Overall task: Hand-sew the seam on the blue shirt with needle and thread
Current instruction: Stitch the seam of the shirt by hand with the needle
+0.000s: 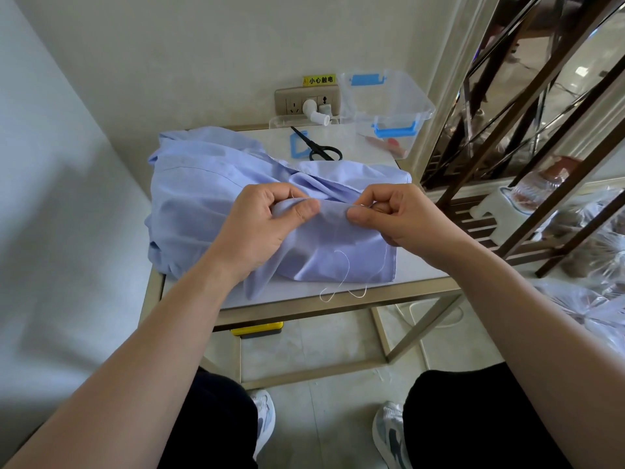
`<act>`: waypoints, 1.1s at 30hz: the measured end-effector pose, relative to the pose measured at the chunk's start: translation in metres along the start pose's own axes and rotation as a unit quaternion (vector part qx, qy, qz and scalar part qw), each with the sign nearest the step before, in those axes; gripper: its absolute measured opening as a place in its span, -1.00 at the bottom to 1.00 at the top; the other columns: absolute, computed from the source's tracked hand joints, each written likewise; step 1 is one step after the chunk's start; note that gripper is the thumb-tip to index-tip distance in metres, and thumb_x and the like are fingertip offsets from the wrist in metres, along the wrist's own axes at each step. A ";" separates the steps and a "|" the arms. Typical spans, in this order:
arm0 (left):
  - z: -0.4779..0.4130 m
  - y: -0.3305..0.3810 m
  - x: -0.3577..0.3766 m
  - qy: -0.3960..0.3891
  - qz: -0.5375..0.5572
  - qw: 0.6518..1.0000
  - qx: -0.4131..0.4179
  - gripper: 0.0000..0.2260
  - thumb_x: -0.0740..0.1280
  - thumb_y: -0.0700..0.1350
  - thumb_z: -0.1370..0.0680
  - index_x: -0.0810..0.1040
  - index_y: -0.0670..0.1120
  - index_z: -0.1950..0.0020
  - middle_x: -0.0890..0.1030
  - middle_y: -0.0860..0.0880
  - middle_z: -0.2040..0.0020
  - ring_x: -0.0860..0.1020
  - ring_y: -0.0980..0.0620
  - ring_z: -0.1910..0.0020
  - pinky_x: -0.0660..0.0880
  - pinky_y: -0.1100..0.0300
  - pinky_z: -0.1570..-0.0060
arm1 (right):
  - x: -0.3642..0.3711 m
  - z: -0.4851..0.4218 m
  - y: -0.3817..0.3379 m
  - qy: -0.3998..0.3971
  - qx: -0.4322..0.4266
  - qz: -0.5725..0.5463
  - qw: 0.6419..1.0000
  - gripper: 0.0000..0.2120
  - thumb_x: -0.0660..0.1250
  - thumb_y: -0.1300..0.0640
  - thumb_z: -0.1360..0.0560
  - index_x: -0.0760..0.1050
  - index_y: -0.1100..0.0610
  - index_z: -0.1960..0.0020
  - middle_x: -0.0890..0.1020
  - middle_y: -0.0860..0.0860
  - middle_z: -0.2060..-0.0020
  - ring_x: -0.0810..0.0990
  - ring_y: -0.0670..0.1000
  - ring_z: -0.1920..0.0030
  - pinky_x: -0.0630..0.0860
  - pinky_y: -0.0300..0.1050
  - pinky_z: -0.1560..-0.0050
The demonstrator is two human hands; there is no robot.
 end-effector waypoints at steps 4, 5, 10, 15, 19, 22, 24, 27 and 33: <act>-0.004 -0.004 0.003 -0.008 -0.028 1.000 -0.011 -0.87 0.34 -0.18 -0.60 0.65 -0.02 0.10 0.65 0.14 0.17 0.56 0.28 0.14 0.44 0.42 0.05 | 0.002 -0.005 0.001 0.006 0.000 -0.004 1.000 -0.81 0.42 0.11 -0.52 0.53 0.07 0.26 0.19 -0.10 0.57 0.10 -0.06 0.48 0.09 -0.25 0.43; -0.004 -0.004 0.004 -0.009 -0.031 0.999 -0.016 -0.84 0.31 -0.20 -0.61 0.65 0.00 0.06 0.66 0.17 0.14 0.57 0.30 0.10 0.43 0.44 0.01 | 0.003 -0.006 0.002 0.006 0.000 -0.007 1.000 -0.81 0.42 0.12 -0.52 0.53 0.07 0.26 0.20 -0.10 0.57 0.10 -0.07 0.49 0.10 -0.28 0.44; -0.005 -0.009 0.011 -0.007 0.011 0.998 -0.060 -0.79 0.20 -0.16 -0.66 0.62 -0.03 0.03 0.64 0.02 0.16 0.54 0.26 0.17 0.46 0.40 0.10 | 0.009 -0.012 0.001 0.003 0.001 -0.012 1.000 -0.81 0.42 0.12 -0.52 0.54 0.07 0.25 0.21 -0.10 0.57 0.12 -0.08 0.50 0.09 -0.26 0.46; -0.008 -0.011 0.012 -0.017 0.044 0.997 -0.062 -0.64 0.32 0.17 -0.54 0.64 -0.12 0.05 0.54 -0.30 0.25 0.43 0.00 0.22 0.43 0.08 0.15 | 0.012 -0.015 -0.002 0.006 -0.011 -0.013 1.000 -0.82 0.42 0.13 -0.52 0.54 0.08 0.24 0.21 -0.10 0.58 0.11 -0.10 0.51 0.09 -0.28 0.47; -0.008 -0.008 0.010 -0.029 0.090 0.993 -0.077 -0.93 0.43 -0.12 -0.52 0.67 -0.03 0.16 0.66 0.01 0.28 0.58 0.14 0.26 0.52 0.27 0.19 | 0.011 -0.014 -0.004 0.010 -0.011 -0.006 1.000 -0.83 0.41 0.14 -0.53 0.54 0.10 0.23 0.22 -0.10 0.58 0.12 -0.11 0.52 0.12 -0.34 0.48; -0.007 -0.010 0.007 -0.028 0.112 0.989 -0.090 -0.89 0.43 -0.17 -0.52 0.67 -0.01 0.19 0.66 0.06 0.30 0.59 0.14 0.29 0.49 0.30 0.25 | 0.009 -0.013 -0.005 0.022 -0.006 -0.003 1.000 -0.83 0.41 0.15 -0.53 0.53 0.09 0.23 0.22 -0.11 0.59 0.13 -0.12 0.54 0.12 -0.34 0.49; -0.007 -0.010 0.006 -0.023 0.117 0.988 -0.093 -0.88 0.42 -0.17 -0.53 0.68 0.01 0.17 0.68 0.07 0.29 0.61 0.15 0.27 0.49 0.31 0.24 | 0.009 -0.013 -0.005 0.021 -0.002 0.005 1.000 -0.85 0.41 0.15 -0.53 0.53 0.11 0.21 0.22 -0.12 0.59 0.13 -0.12 0.54 0.12 -0.34 0.50; -0.005 -0.010 0.007 -0.017 0.117 0.988 -0.099 -0.90 0.42 -0.16 -0.53 0.68 0.01 0.16 0.67 0.08 0.29 0.60 0.16 0.27 0.49 0.33 0.24 | 0.009 -0.009 -0.010 0.024 0.005 0.014 1.000 -0.96 0.39 0.17 -0.54 0.54 0.11 0.02 0.26 -0.09 0.56 0.16 -0.11 0.53 0.14 -0.31 0.49; -0.005 -0.013 0.006 -0.004 0.139 0.981 -0.138 -0.95 0.44 -0.12 -0.51 0.68 -0.07 0.13 0.66 0.02 0.28 0.58 0.12 0.28 0.50 0.31 0.24 | 0.002 -0.004 -0.017 0.066 -0.028 -0.021 0.997 -0.77 0.10 0.34 -0.58 0.46 0.14 -0.12 0.31 -0.11 0.49 0.23 -0.08 0.46 0.22 -0.25 0.43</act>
Point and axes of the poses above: each hand's wrist, its own z-axis away from the middle knuckle, its own x-axis out of the palm, y = z × x, the point moved 4 cm from there along -z, towards the middle knuckle
